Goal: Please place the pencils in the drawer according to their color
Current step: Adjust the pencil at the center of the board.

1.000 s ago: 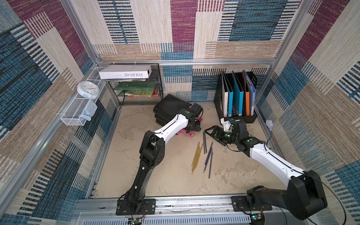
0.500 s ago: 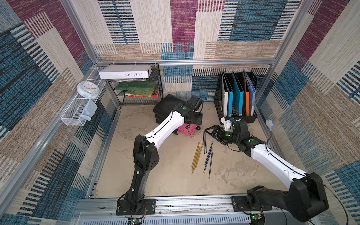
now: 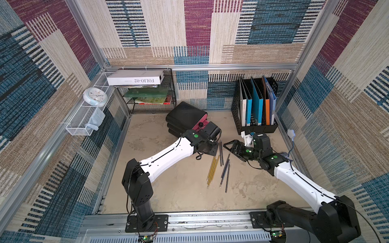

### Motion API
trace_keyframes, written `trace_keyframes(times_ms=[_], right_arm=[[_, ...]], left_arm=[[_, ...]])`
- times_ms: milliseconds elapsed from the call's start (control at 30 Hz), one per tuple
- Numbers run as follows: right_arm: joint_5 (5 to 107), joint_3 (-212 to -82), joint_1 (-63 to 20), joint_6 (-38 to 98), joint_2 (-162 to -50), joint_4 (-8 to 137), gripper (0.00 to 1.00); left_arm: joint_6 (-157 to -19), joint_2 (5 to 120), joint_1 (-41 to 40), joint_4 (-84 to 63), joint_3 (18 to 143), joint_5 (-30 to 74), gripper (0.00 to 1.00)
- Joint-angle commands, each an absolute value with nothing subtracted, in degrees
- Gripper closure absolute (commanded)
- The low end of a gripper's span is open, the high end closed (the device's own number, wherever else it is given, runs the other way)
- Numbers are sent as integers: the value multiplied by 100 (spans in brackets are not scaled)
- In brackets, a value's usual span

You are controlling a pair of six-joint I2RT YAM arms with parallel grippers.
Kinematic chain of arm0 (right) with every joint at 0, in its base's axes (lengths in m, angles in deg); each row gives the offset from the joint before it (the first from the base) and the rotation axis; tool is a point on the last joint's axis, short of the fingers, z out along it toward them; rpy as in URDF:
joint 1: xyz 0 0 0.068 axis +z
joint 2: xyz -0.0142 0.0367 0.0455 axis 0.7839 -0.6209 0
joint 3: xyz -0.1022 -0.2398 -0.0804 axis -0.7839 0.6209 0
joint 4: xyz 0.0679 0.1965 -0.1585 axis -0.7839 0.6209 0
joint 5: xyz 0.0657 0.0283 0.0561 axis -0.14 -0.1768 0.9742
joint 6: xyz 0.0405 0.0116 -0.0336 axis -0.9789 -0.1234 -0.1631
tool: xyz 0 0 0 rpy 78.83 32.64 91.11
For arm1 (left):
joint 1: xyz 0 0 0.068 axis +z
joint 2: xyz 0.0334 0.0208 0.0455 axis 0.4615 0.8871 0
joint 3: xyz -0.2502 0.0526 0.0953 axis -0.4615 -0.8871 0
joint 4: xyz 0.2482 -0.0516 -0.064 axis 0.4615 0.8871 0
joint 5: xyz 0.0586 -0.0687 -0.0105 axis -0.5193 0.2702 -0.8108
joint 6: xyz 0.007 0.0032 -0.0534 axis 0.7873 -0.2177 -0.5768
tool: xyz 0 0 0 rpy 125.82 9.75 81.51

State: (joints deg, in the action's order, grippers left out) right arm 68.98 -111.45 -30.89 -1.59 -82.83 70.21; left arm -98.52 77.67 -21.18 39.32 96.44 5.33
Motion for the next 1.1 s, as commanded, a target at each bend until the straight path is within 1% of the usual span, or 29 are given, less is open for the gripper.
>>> trace_keyframes(times_ms=[0,167,300,667,1067], right_arm=[[6872,-11010,-3088,-217,-8170,7040,1],[6854,-10883,-3092,-120,-8025,7214,1],[6865,-10785,-3088,-83,-7956,7311,1],[6770,-10703,-3088,-131,-7891,7360,1],[6759,-10737,-3088,-109,-7954,7339,1]], left_arm=[[-10283,7485,-2286,3545,8877,222,48],[-10532,7319,-2505,3106,7843,118,49],[-10611,7402,-2626,2746,7493,117,49],[-10567,8148,-2709,2317,7583,-14,51],[-10514,8483,-2704,2336,7655,-142,53]])
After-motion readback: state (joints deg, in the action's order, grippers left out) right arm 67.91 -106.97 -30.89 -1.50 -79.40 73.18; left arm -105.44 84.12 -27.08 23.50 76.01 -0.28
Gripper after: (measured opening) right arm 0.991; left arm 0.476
